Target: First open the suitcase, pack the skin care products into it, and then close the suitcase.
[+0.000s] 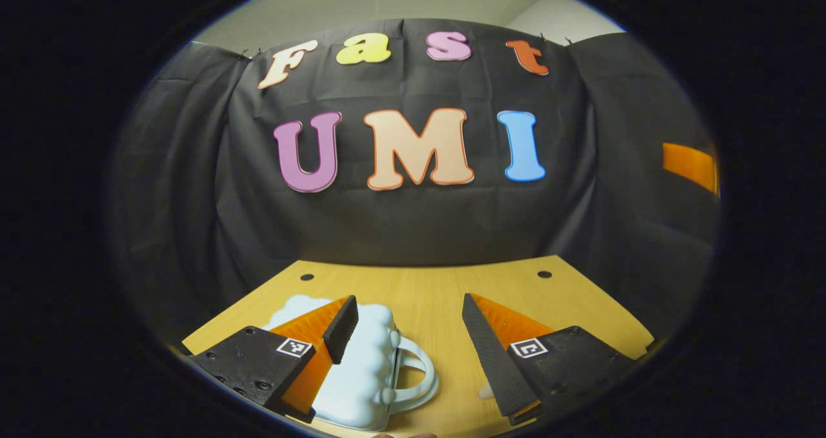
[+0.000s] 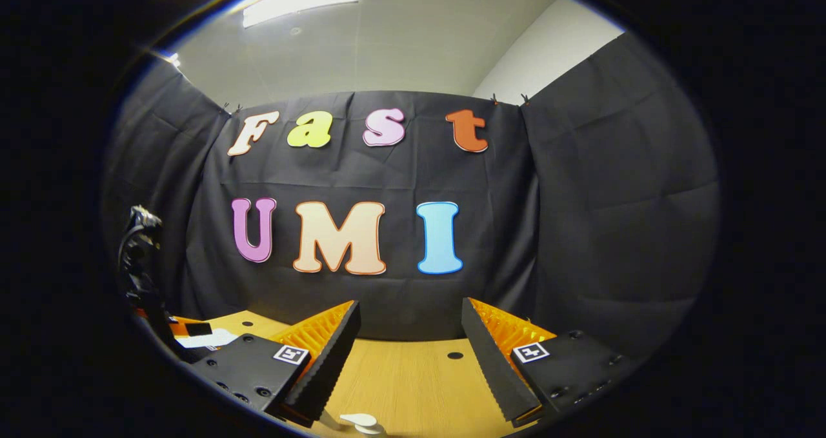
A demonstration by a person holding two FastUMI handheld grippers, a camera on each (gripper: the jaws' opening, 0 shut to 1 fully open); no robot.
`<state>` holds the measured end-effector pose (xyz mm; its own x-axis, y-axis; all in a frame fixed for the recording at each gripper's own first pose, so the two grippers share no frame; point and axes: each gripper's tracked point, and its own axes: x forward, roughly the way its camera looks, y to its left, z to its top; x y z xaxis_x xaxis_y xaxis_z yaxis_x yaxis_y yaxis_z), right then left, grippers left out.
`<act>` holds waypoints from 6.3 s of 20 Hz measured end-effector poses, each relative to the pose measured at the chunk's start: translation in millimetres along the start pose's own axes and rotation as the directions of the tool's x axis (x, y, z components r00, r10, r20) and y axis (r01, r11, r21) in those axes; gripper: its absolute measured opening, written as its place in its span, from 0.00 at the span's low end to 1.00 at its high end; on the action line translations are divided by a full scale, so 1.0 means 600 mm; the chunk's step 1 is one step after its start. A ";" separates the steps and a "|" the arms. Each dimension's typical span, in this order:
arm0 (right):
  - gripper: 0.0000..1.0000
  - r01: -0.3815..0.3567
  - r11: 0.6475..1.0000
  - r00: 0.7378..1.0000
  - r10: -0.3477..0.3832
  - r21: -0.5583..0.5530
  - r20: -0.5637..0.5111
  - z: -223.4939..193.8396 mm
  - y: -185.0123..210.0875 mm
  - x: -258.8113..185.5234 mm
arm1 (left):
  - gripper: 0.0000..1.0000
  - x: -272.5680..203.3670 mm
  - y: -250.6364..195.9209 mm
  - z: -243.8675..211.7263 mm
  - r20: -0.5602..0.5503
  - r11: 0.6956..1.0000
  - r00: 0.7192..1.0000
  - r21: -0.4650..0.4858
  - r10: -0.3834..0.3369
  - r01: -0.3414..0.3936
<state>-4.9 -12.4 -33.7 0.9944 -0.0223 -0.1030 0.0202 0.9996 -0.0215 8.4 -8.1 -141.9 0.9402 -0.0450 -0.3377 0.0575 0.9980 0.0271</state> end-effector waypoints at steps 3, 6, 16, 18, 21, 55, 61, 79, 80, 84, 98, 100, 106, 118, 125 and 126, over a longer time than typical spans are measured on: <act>0.99 0.016 1.000 1.000 -0.016 -0.019 -0.015 -0.007 -0.010 -0.003 | 0.95 0.020 -0.004 -0.052 -0.085 1.000 0.996 0.003 -0.014 0.014; 0.98 0.018 1.000 0.999 -0.019 -0.011 -0.051 -0.019 -0.012 -0.009 | 0.95 0.035 -0.022 -0.094 -0.158 0.999 0.986 -0.019 -0.045 0.042; 0.98 0.045 0.998 0.998 -0.047 -0.031 -0.041 -0.004 -0.027 -0.028 | 0.96 0.070 -0.051 -0.214 -0.355 0.998 0.932 -0.023 -0.070 0.066; 0.99 0.047 0.998 0.998 -0.049 -0.031 -0.050 -0.010 -0.028 -0.029 | 0.96 0.074 -0.053 -0.239 -0.402 0.998 0.913 -0.023 -0.065 0.061; 0.99 0.050 0.998 0.997 -0.051 -0.030 -0.056 -0.015 -0.029 -0.032 | 0.94 0.082 -0.058 -0.261 -0.447 0.997 0.892 -0.009 -0.068 0.071; 0.98 -0.031 0.999 0.999 0.030 -0.020 -0.037 -0.041 0.017 -0.037 | 0.00 0.079 -0.041 -0.172 -0.497 0.982 0.847 -0.067 -0.187 0.178; 0.98 -0.067 0.998 0.997 0.067 -0.011 -0.031 -0.041 0.051 -0.027 | 0.00 0.067 0.014 -0.086 -0.424 0.981 0.885 -0.088 -0.193 0.172; 0.98 -0.092 0.994 0.994 0.095 0.054 -0.046 -0.065 0.194 -0.010 | 0.00 0.048 0.293 0.071 -0.235 0.980 0.961 -0.169 -0.145 0.106; 0.96 -0.090 0.994 0.995 0.093 0.058 -0.045 -0.065 0.204 -0.011 | 0.00 0.048 0.311 0.072 -0.236 0.980 0.961 -0.171 -0.141 0.102; 0.98 -0.099 0.993 0.994 0.102 0.063 -0.048 -0.075 0.250 -0.015 | 0.00 0.050 0.371 0.065 -0.242 0.989 0.963 -0.115 -0.119 0.093; 0.98 -0.116 0.993 0.989 0.117 0.015 -0.093 -0.103 0.328 -0.013 | 0.00 0.080 0.674 -0.016 -0.295 0.981 0.944 -0.078 0.149 -0.179; 0.98 -0.116 0.993 0.988 0.117 0.009 -0.101 -0.109 0.332 -0.010 | 0.00 0.085 0.724 -0.052 -0.334 0.966 0.921 -0.089 0.199 -0.241; 0.98 -0.119 0.993 0.981 0.117 -0.005 -0.153 -0.136 0.342 -0.006 | 0.00 0.097 0.784 -0.176 -0.463 0.924 0.860 -0.186 0.217 -0.333; 0.99 -0.112 0.992 0.982 0.102 -0.058 -0.157 -0.129 0.308 -0.001 | 1.00 0.082 0.867 -0.173 -0.342 0.818 0.782 -0.063 0.520 -0.572; 0.99 -0.129 0.991 0.986 0.125 -0.033 -0.112 -0.101 0.237 0.017 | 0.96 0.016 0.725 0.046 0.019 0.855 0.857 -0.083 0.515 -0.512; 1.00 -0.138 0.990 0.985 0.134 -0.031 -0.109 -0.098 0.228 0.019 | 1.00 -0.003 0.705 0.066 0.029 0.865 0.866 -0.088 0.499 -0.495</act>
<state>3.3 123.1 -96.5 0.9710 0.1103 -0.2123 -0.1209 0.9919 -0.0378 44.6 412.3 -92.5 0.8528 0.4575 -0.2517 -0.4452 0.8890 0.1074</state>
